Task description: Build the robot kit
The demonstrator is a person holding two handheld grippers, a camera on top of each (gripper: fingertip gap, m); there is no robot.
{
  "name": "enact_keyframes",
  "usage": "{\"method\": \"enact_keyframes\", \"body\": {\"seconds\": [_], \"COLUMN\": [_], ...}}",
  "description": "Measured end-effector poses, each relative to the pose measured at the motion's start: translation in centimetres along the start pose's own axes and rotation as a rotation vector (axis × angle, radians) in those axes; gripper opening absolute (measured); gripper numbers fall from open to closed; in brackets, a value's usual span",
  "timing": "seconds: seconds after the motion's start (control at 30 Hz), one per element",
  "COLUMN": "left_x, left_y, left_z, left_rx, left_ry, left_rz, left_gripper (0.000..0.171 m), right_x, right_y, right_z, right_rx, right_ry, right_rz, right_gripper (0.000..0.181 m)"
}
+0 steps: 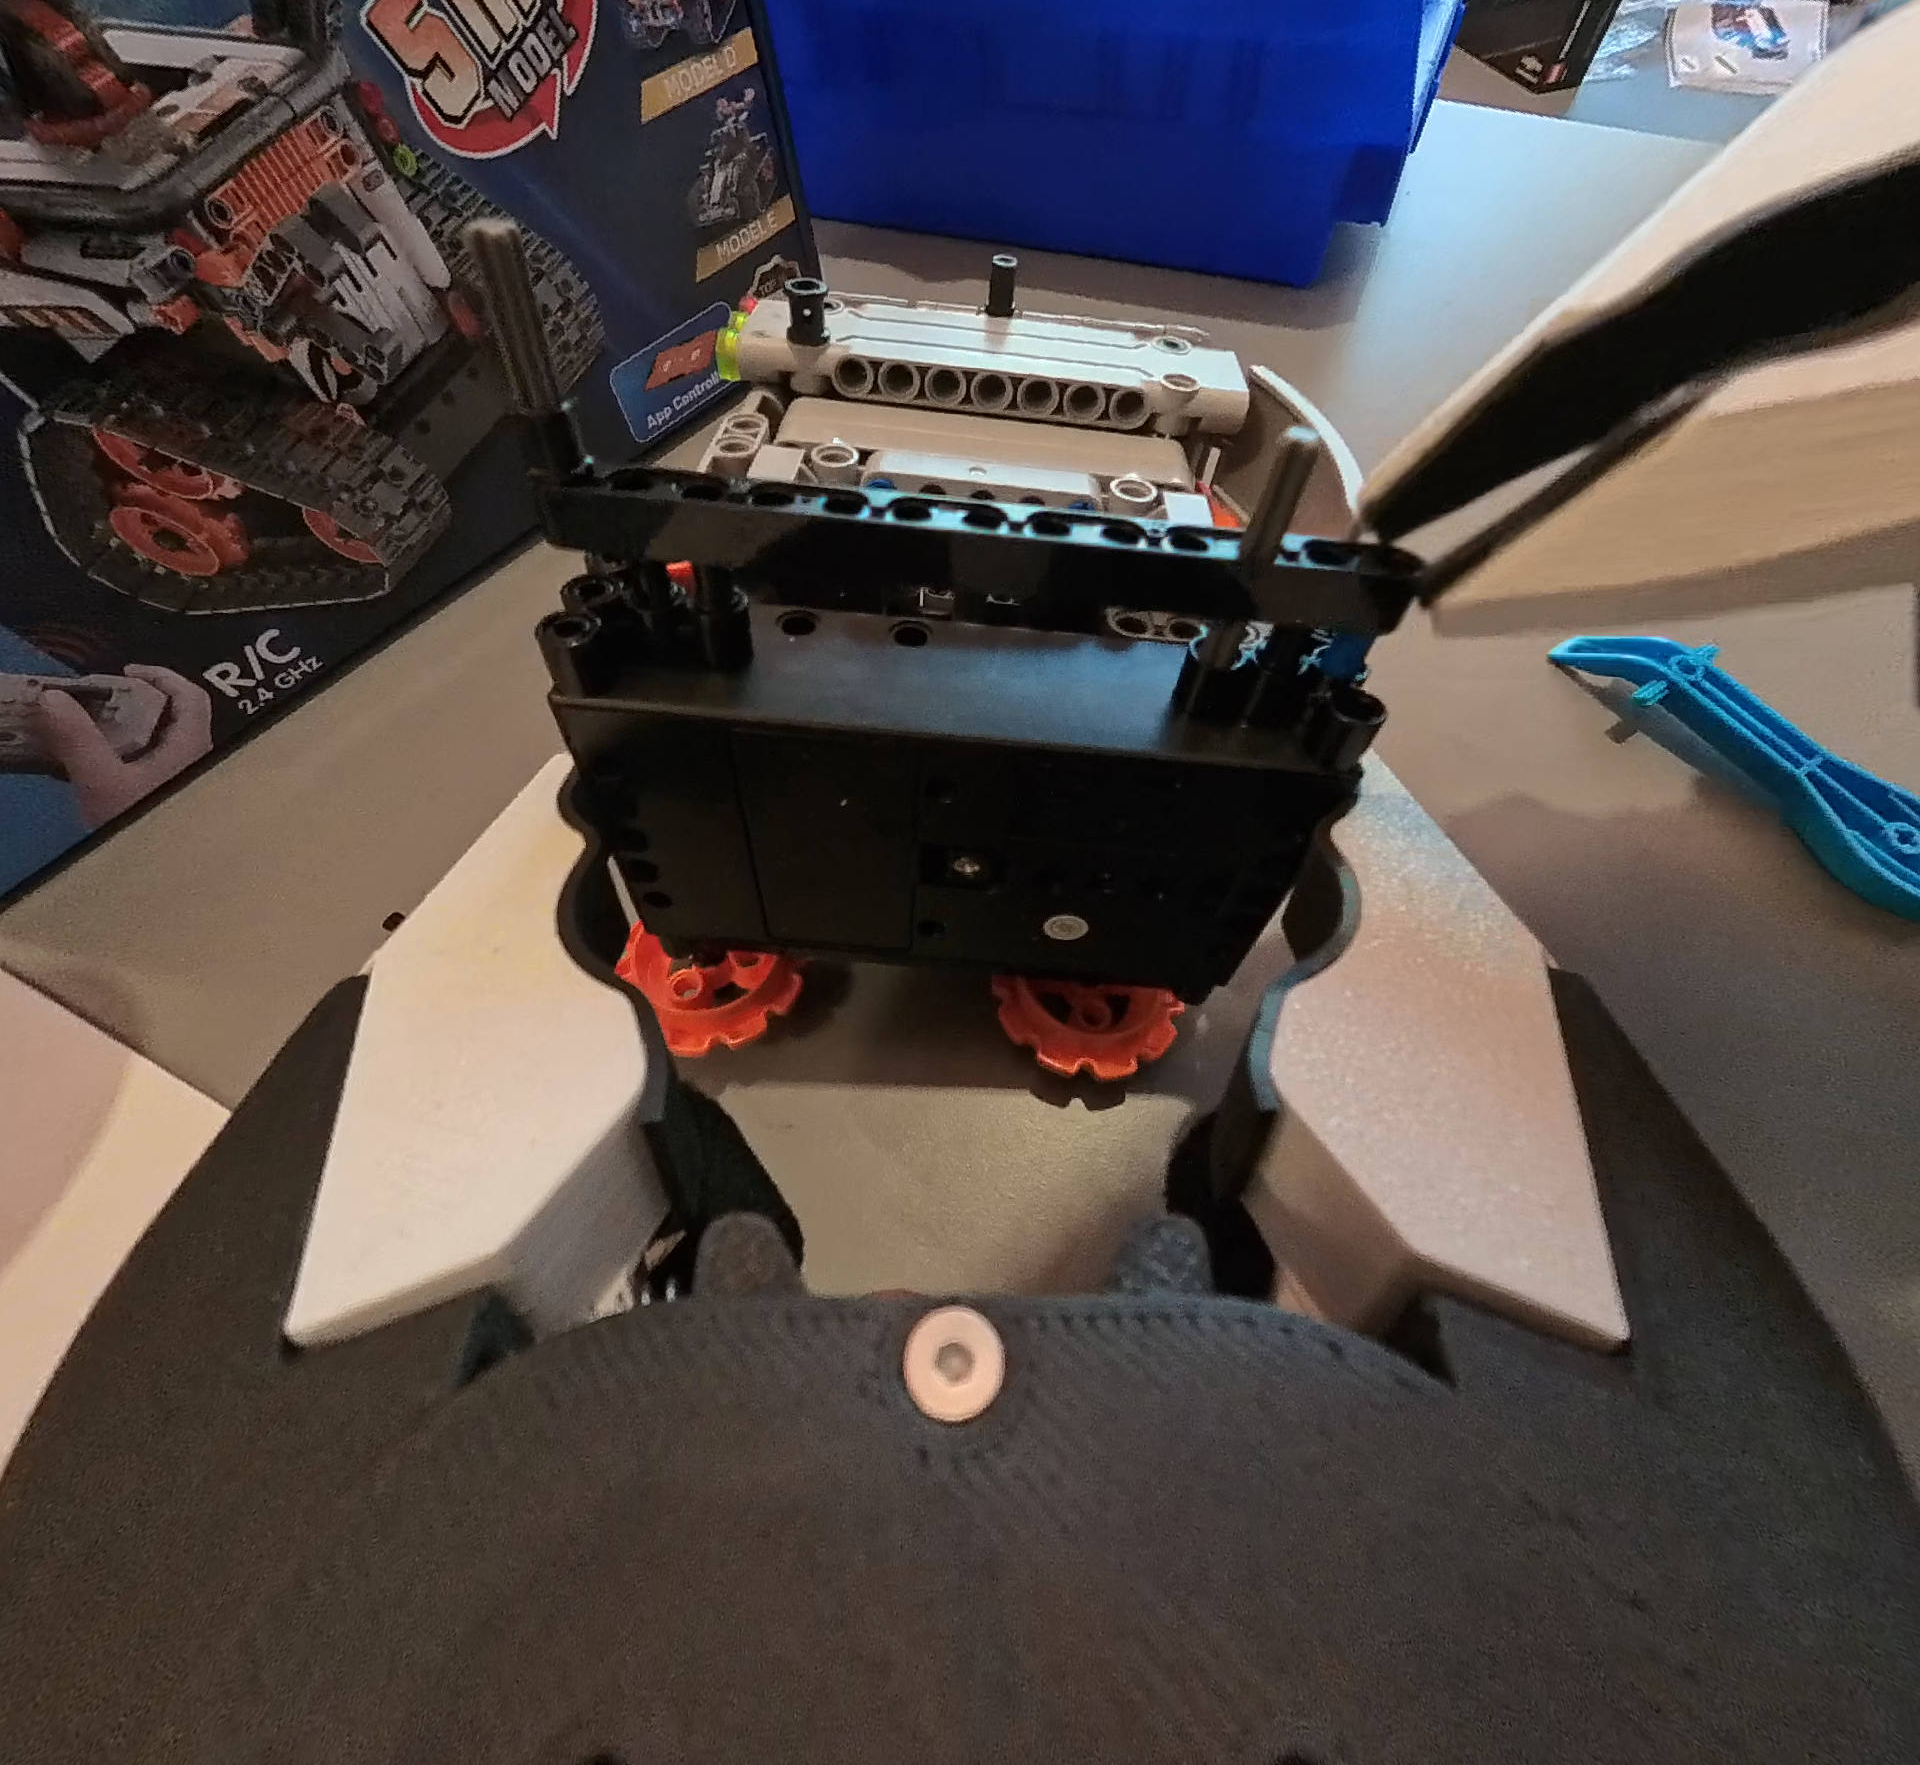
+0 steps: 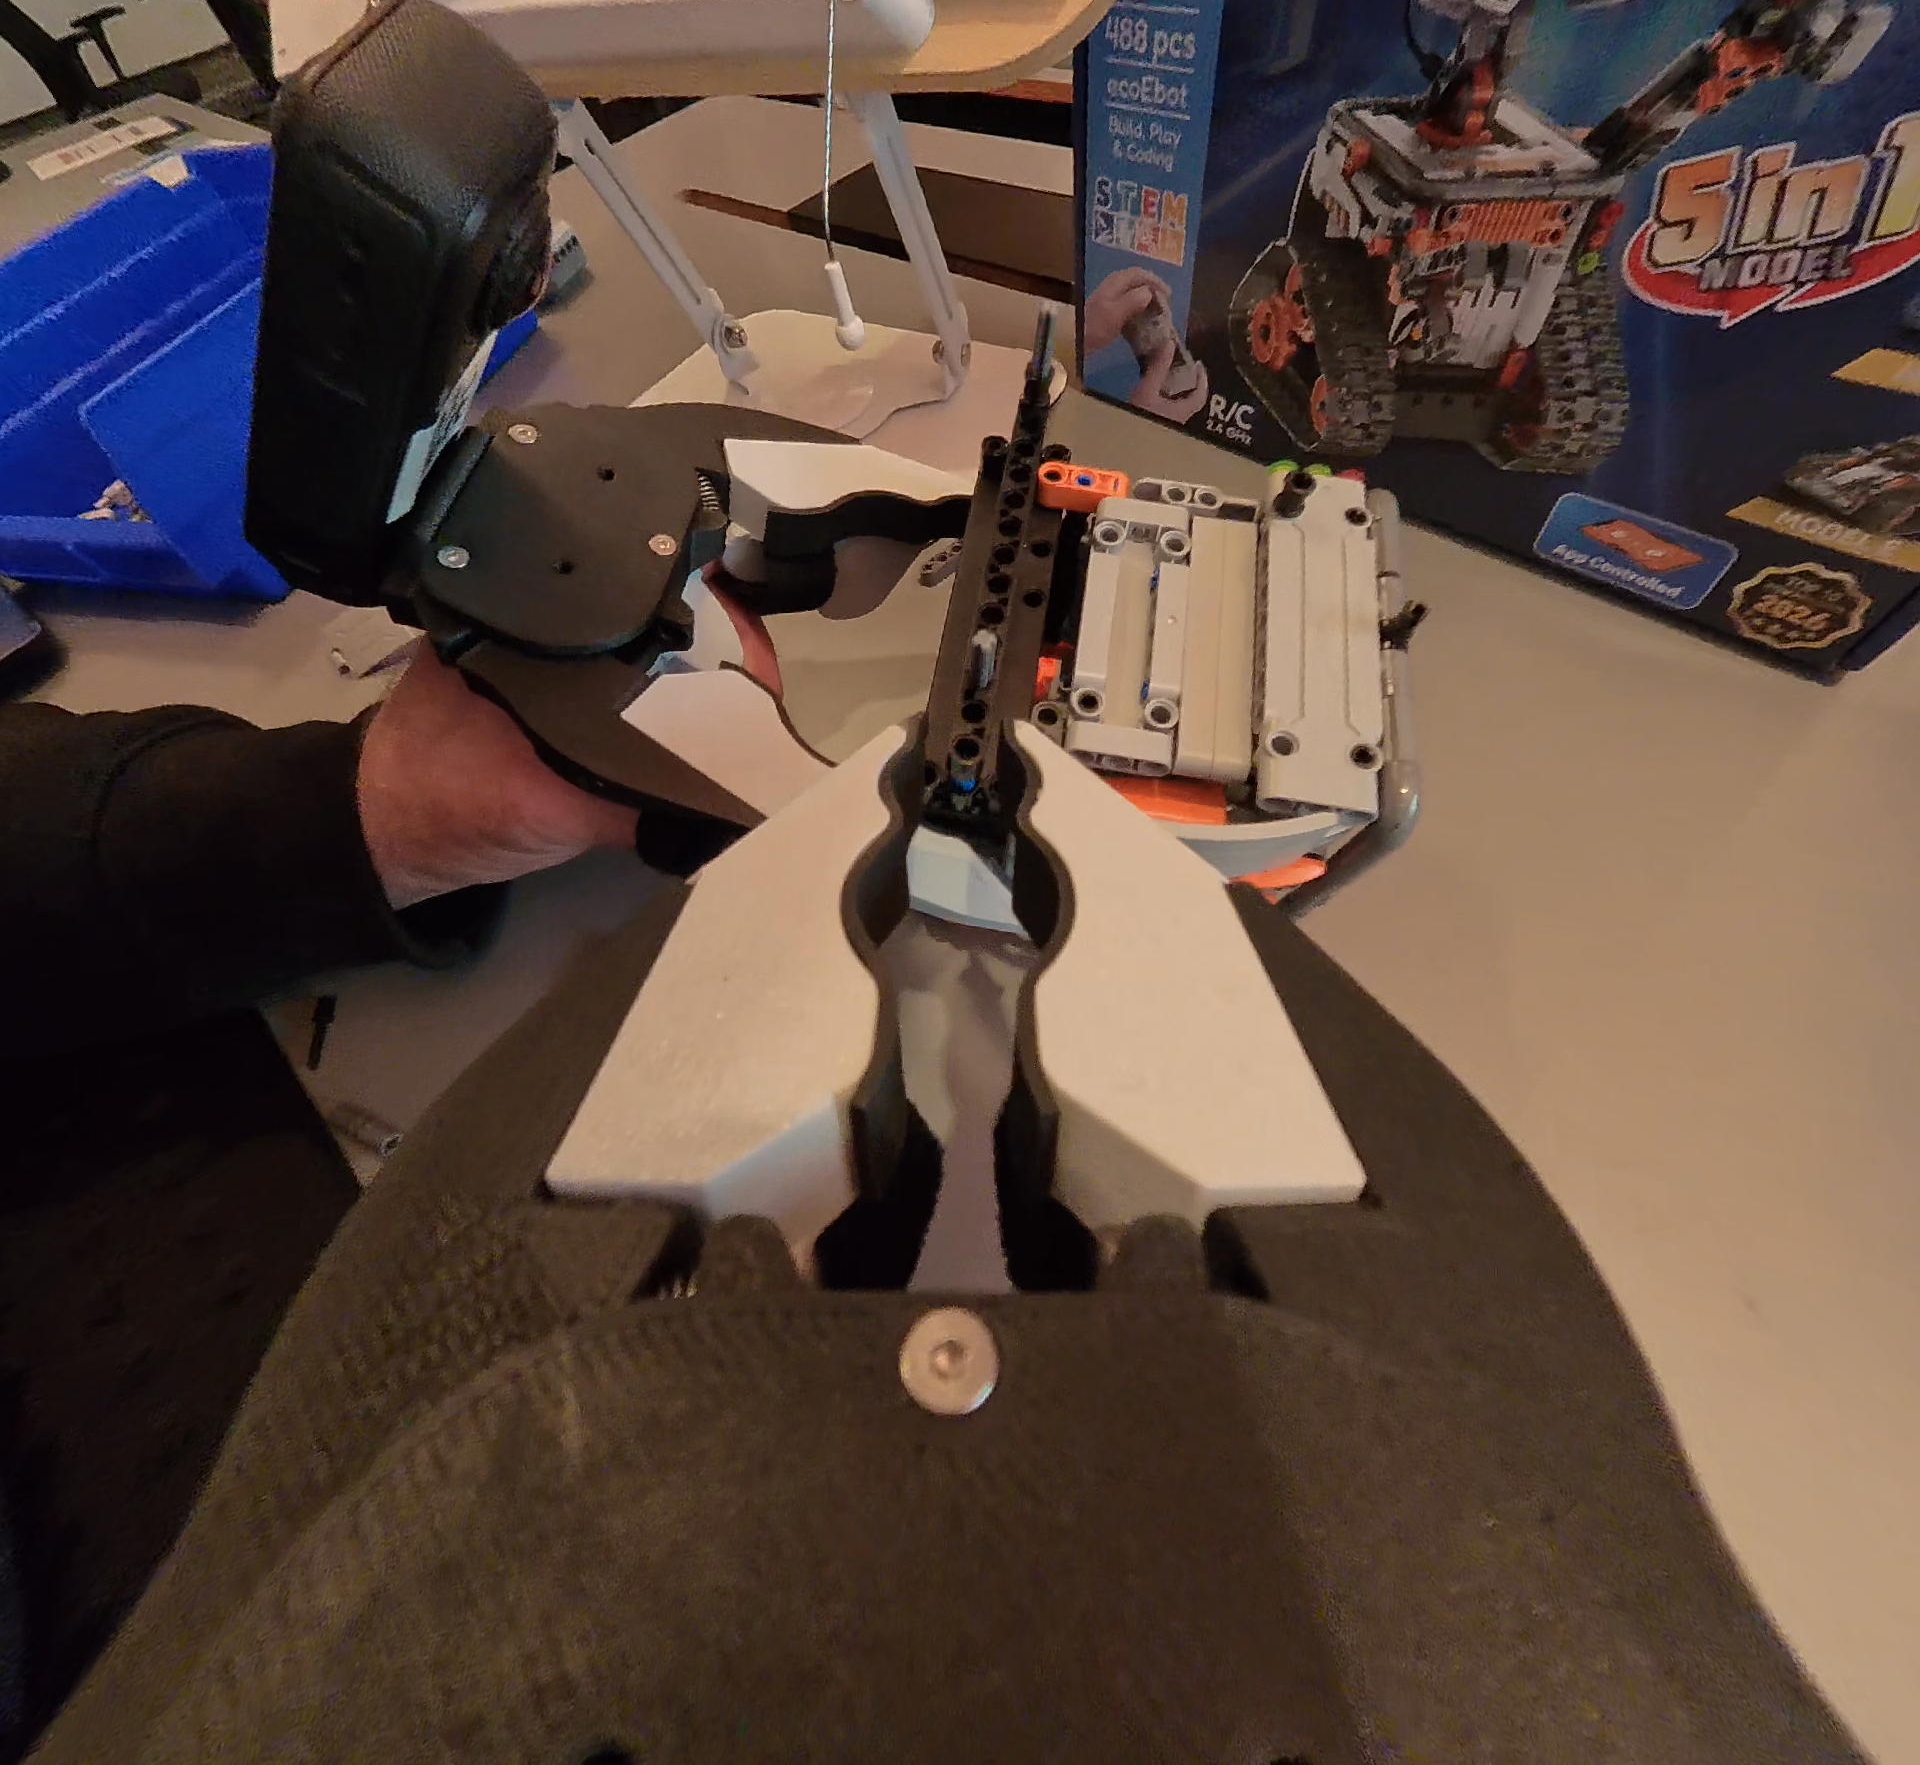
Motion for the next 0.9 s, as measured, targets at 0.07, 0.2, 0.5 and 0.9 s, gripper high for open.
{"method": "enact_keyframes", "body": {"seconds": [0.07,0.2,0.5,0.9], "left_x": [0.0,0.0,0.0,0.0], "left_y": [0.0,0.0,-0.1,-0.1], "left_z": [0.0,0.0,0.0,0.0], "left_rx": [0.002,0.005,0.007,-0.001], "left_ry": [0.0,0.001,0.0,0.0], "left_rz": [0.001,0.001,0.0,-0.001], "left_gripper": [0.13,0.13,0.13,0.129], "right_x": [-0.1,0.4,0.4,0.5], "right_y": [-0.1,-0.1,0.0,-0.3], "right_z": [0.3,0.4,0.2,-0.6], "right_rx": [-0.026,-0.04,-0.054,-0.056], "right_ry": [0.0,0.024,0.026,-0.084], "right_rz": [-0.022,-0.015,-0.023,0.012], "right_gripper": [0.011,0.004,0.004,0.004]}}
Point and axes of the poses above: each gripper's, where its closed fingertips meet, x out along the fingers, z out of its top, y = z × x across the jaws, the point moved 8 cm from there along -x, back along the fingers, and after that the axes turned 14 degrees about x, right-handed, at the moved point
